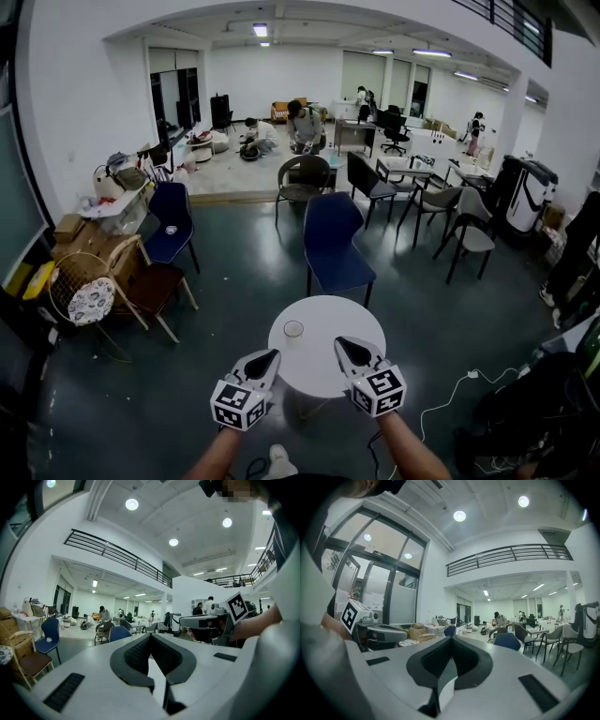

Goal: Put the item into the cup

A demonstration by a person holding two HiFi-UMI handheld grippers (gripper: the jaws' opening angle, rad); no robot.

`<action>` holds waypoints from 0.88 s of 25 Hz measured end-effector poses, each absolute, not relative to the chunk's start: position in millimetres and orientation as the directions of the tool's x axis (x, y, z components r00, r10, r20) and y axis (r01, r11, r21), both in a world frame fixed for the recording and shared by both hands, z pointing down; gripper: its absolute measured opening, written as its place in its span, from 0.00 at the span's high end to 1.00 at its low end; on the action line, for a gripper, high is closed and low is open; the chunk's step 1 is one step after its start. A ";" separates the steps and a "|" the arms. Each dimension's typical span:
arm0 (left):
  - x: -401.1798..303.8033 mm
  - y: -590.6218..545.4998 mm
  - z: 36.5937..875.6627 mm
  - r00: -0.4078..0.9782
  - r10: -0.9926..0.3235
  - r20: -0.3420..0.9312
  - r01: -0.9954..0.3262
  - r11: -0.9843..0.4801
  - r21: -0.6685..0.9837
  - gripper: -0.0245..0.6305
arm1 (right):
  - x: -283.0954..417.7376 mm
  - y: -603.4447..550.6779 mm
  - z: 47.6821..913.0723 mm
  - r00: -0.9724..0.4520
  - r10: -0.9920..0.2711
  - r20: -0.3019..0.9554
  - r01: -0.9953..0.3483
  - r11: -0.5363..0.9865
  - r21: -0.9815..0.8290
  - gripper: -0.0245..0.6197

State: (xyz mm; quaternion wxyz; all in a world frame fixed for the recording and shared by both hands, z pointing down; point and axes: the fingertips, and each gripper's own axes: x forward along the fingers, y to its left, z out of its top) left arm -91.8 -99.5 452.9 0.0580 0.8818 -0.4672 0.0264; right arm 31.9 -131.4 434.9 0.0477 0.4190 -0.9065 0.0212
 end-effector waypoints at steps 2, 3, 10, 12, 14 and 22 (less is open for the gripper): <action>-93.1 -88.5 450.7 0.552 -0.828 0.097 -0.834 -0.547 0.074 0.94 | 31.2 -121.2 434.0 -0.653 -0.751 0.100 -0.755 0.656 0.001 0.94; -92.7 -83.1 449.6 0.547 -0.832 0.096 -0.837 -0.542 0.072 0.94 | 31.5 -116.0 433.2 -0.657 -0.748 0.098 -0.751 0.660 0.000 0.94; -64.6 -48.5 446.4 0.533 -0.841 0.092 -0.846 -0.530 0.057 0.94 | 55.6 -82.4 430.8 -0.675 -0.733 0.086 -0.736 0.677 0.003 0.94; -54.5 -37.5 446.2 0.531 -0.843 0.090 -0.848 -0.528 0.055 0.94 | 65.3 -71.2 430.0 -0.676 -0.732 0.080 -0.734 0.679 0.003 0.94; -44.0 -26.5 443.5 0.530 -0.844 0.088 -0.848 -0.527 0.050 0.94 | 74.7 -60.1 427.3 -0.679 -0.731 0.074 -0.733 0.681 0.002 0.94; -16.3 6.4 438.6 0.521 -0.849 0.084 -0.853 -0.521 0.026 0.94 | 97.4 -26.4 427.4 -0.689 -0.723 0.057 -0.724 0.689 -0.005 0.94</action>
